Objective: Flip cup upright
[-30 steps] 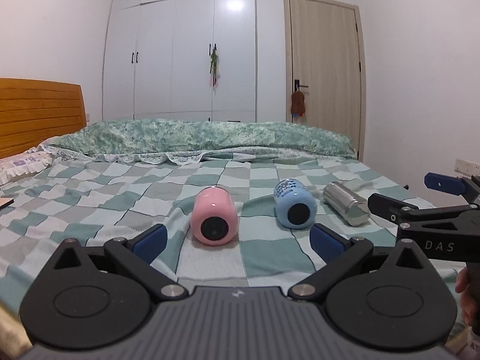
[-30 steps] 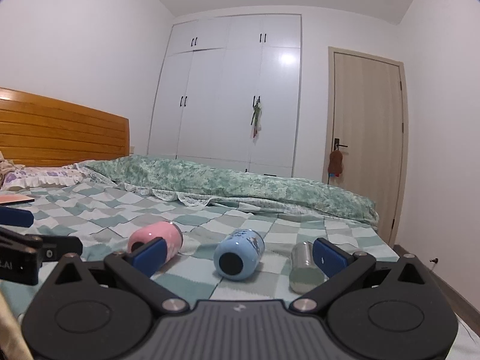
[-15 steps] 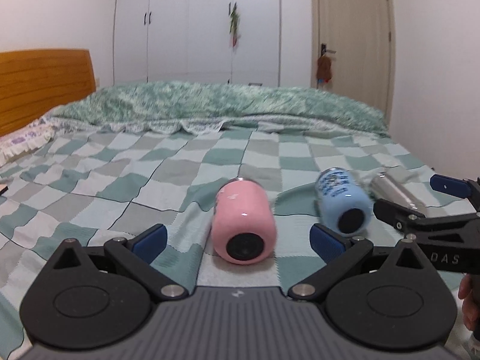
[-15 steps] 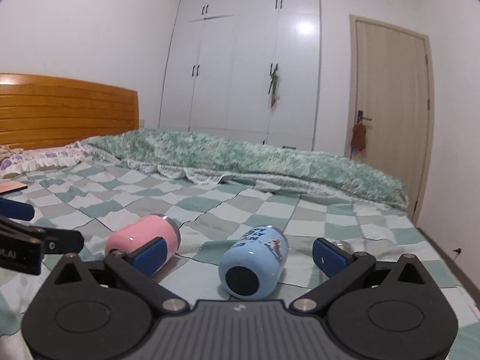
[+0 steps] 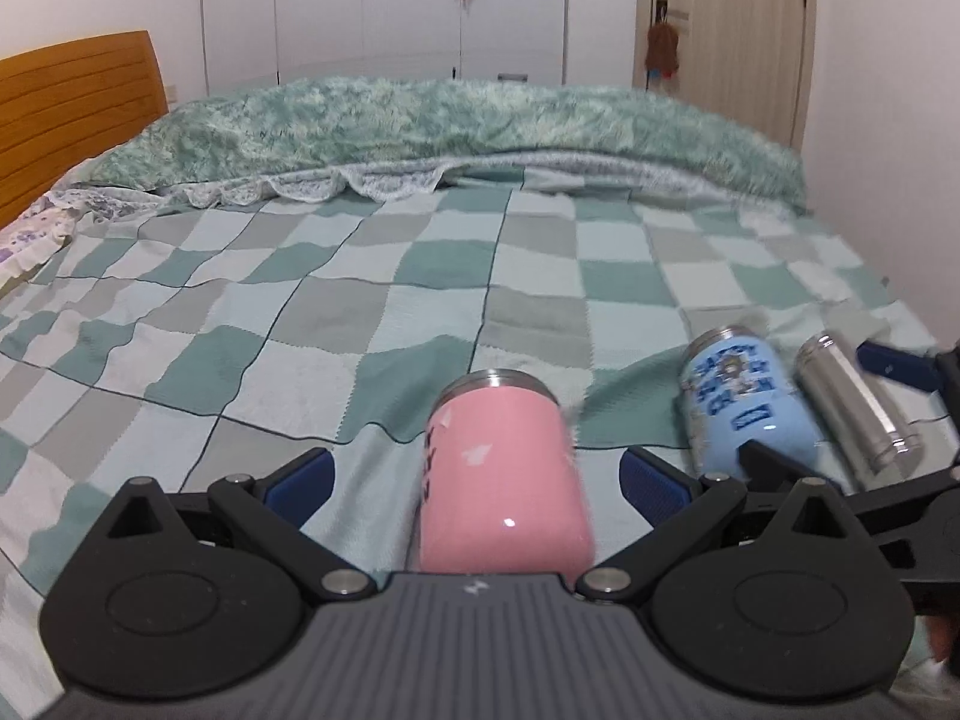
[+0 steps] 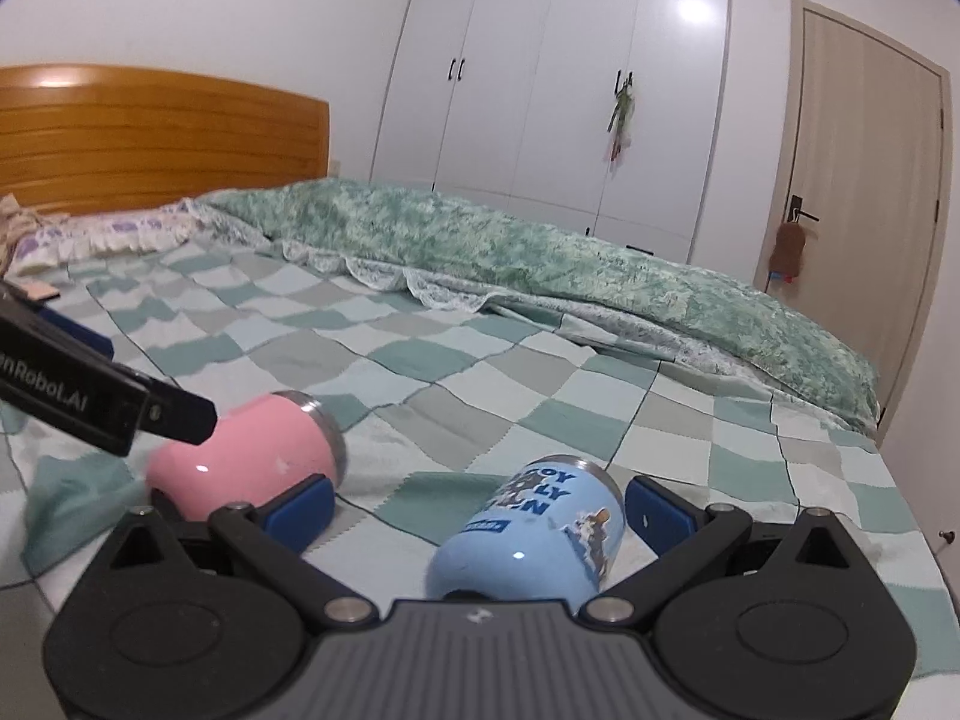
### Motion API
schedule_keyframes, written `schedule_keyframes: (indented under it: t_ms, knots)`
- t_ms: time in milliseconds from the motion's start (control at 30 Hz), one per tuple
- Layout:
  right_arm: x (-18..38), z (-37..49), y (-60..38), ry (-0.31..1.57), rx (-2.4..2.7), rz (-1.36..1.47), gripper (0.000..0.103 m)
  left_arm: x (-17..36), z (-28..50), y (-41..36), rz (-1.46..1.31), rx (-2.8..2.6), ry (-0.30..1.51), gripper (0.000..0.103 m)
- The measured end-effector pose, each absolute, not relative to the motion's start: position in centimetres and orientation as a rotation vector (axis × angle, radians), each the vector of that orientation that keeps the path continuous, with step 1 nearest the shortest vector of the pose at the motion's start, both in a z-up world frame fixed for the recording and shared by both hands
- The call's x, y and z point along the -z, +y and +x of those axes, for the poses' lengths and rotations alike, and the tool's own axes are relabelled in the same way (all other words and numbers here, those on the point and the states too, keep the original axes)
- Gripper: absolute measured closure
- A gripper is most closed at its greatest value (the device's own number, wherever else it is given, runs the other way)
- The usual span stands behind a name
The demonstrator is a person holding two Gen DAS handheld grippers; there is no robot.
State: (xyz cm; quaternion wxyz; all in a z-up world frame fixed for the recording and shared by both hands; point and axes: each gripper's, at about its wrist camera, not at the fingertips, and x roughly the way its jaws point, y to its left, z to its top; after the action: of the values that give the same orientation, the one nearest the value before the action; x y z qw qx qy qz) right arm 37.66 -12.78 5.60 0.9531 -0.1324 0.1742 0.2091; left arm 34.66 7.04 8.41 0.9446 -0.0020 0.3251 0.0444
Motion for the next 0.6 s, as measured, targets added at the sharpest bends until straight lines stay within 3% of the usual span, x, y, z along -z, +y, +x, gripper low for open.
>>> schedule_keyframes:
  t_ms: [467,600]
  knots:
    - [-3.1,40.7,-12.4,0.383,-0.476,-0.340,0.000,-5.0,40.8,6.4,-0.006,-0.093,0.857,0.000]
    - [-3.0,40.4,-12.3,0.377,-0.493,-0.358,0.000,-4.0,41.2,7.0,-0.073,-0.071,0.909,0.018]
